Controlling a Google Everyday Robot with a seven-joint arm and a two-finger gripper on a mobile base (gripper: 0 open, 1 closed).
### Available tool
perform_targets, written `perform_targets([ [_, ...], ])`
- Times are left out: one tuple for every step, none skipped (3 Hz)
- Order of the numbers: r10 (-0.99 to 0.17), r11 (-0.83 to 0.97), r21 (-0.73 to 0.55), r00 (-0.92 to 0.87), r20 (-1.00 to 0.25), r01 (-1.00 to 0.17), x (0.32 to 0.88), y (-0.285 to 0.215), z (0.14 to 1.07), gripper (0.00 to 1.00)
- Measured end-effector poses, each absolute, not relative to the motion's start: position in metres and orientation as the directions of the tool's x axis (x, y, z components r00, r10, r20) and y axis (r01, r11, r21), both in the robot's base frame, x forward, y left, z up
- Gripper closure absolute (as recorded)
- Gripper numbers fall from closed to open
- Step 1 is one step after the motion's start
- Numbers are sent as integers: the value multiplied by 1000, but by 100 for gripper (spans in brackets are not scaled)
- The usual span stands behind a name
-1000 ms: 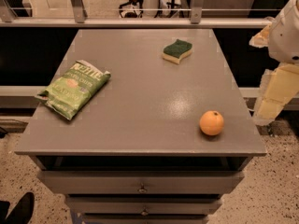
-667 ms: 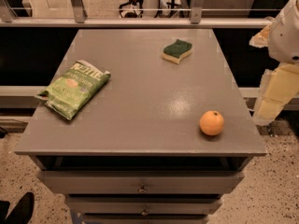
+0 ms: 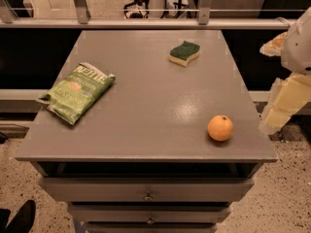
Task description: Pick orange
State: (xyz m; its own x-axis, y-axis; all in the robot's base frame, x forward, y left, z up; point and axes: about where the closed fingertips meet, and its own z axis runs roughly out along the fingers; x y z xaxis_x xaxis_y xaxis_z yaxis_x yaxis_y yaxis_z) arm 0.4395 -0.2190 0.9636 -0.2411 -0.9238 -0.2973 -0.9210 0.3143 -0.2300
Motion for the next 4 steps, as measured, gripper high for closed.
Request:
perform_targets([
  [-841,390,-164,-278,-463,-906,443,-220,930,0],
  [-744,440,-97,-301,-597,-893,446,-215,903,0],
  [-662,462,-57,-302,-686,-885,453,-209,887,0],
  [-605,461,-32,-287,-743,-887,459,-200,875,0],
])
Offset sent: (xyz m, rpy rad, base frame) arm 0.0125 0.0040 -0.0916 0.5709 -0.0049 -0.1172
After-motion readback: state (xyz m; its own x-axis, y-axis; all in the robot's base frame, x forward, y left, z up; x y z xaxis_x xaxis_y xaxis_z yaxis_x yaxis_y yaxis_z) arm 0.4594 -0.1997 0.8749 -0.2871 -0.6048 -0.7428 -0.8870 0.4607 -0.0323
